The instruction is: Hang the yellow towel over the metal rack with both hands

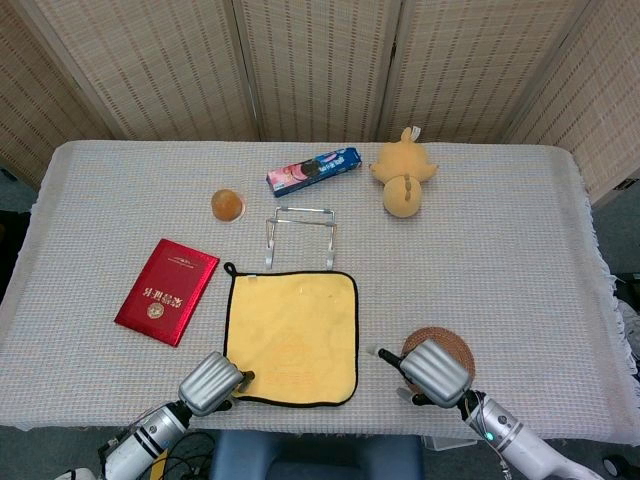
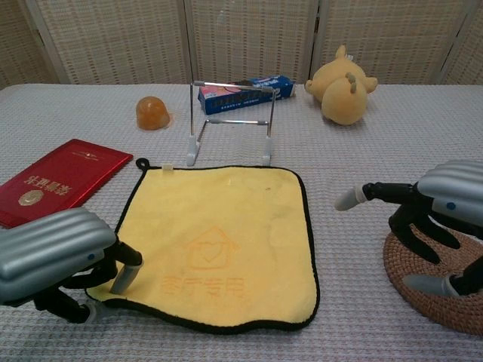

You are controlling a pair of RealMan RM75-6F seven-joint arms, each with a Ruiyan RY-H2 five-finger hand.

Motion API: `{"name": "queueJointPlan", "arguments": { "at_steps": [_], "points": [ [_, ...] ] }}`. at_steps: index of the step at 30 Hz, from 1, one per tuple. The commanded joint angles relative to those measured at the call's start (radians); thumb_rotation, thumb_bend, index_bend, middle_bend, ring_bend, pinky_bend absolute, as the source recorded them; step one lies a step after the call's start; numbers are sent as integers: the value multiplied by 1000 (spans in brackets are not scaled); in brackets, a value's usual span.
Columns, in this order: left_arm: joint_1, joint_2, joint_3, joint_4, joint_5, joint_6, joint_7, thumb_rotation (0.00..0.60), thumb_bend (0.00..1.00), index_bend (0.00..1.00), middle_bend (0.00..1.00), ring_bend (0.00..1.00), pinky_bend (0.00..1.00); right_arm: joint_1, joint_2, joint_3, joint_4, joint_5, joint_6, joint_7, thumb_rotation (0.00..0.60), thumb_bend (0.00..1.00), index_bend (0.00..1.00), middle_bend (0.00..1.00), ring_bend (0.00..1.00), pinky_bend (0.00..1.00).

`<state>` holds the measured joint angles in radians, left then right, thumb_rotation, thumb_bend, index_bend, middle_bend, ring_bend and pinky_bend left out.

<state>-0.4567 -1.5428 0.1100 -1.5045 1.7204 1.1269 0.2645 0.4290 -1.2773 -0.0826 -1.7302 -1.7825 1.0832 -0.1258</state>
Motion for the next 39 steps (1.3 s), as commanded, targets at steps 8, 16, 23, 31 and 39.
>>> {"name": "queueJointPlan", "arguments": {
  "at_steps": [8, 16, 23, 31, 39],
  "points": [
    [3, 9, 4, -17, -15, -1, 8, 600, 424, 684, 1000, 999, 1000, 65, -136, 19, 65, 17, -83, -26, 600, 189, 330, 920, 1000, 1000],
    [4, 12, 6, -20, -24, -4, 13, 600, 423, 684, 1000, 999, 1000, 100, -206, 23, 97, 46, -132, -66, 600, 188, 397, 937, 1000, 1000],
    [4, 16, 7, -20, -28, -3, 14, 600, 423, 683, 1000, 999, 1000, 116, -241, 30, 116, 81, -154, -89, 600, 227, 409, 937, 1000, 1000],
    [4, 16, 10, -14, -29, -1, 7, 600, 423, 683, 1000, 999, 1000, 128, -276, 25, 146, 110, -168, -102, 600, 242, 429, 937, 1000, 1000],
    [7, 18, 12, -9, -24, 9, 3, 600, 423, 683, 1000, 999, 1000, 144, -319, 37, 176, 134, -172, -114, 600, 275, 438, 938, 1000, 1000]
  ]
}}
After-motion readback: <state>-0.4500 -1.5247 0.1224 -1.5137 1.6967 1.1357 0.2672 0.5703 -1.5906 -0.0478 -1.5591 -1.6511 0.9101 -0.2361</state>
